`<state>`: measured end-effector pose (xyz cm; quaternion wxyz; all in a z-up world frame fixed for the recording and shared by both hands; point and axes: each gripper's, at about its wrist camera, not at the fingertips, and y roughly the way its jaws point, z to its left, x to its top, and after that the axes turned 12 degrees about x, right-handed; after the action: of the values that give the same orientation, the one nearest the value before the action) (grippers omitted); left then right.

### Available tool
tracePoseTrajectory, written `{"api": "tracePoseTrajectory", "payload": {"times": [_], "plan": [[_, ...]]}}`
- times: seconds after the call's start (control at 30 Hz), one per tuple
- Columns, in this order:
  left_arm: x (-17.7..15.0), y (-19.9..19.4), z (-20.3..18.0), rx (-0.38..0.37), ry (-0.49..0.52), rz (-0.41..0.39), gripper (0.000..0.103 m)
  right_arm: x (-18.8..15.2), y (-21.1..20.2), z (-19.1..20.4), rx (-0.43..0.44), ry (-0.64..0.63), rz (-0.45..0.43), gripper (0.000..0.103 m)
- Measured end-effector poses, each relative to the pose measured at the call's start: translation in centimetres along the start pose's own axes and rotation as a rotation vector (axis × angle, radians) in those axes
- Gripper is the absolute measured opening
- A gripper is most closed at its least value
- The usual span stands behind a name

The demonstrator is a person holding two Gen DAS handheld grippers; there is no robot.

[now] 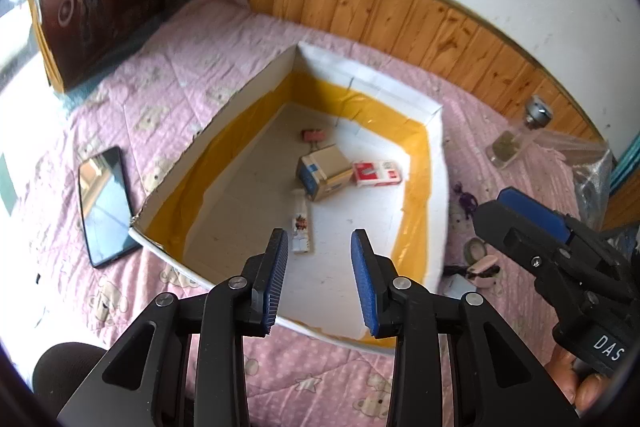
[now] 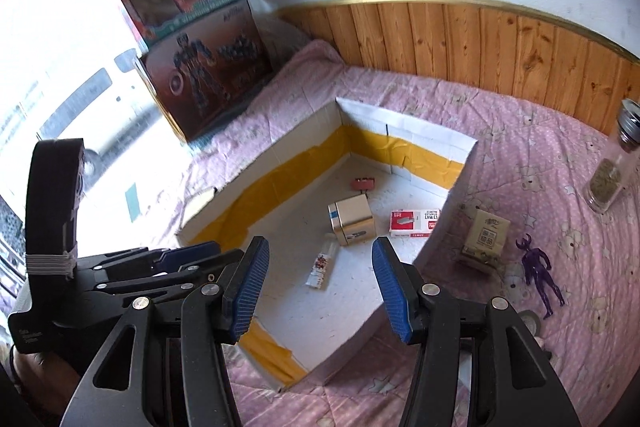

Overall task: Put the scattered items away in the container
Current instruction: 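Move both open tools back to the items beside the box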

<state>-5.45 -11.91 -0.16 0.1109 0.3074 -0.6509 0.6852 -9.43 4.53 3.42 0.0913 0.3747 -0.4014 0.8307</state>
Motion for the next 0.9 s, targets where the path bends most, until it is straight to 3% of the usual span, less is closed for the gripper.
{"api": "tracePoseTrajectory", "payload": {"times": [0.17, 0.33, 0.9], "plan": [[-1.1, -2.8, -1.3, -0.001, 0.041, -0.069, 0.039, -1.9, -3.1, 0.4, 0.014, -0.004, -0.067, 0.055], [-2.3, -4.3, -2.7, -0.02, 0.069, -0.086, 0.042, -4.1, -5.5, -0.1, 0.023, 0.026, -0.117, 0.055], [-4.5, -5.9, -8.7, -0.04, 0.185, -0.105, 0.043, -10.0, -9.5, -4.7, 0.0, 0.16, -0.147, 0.055]]}}
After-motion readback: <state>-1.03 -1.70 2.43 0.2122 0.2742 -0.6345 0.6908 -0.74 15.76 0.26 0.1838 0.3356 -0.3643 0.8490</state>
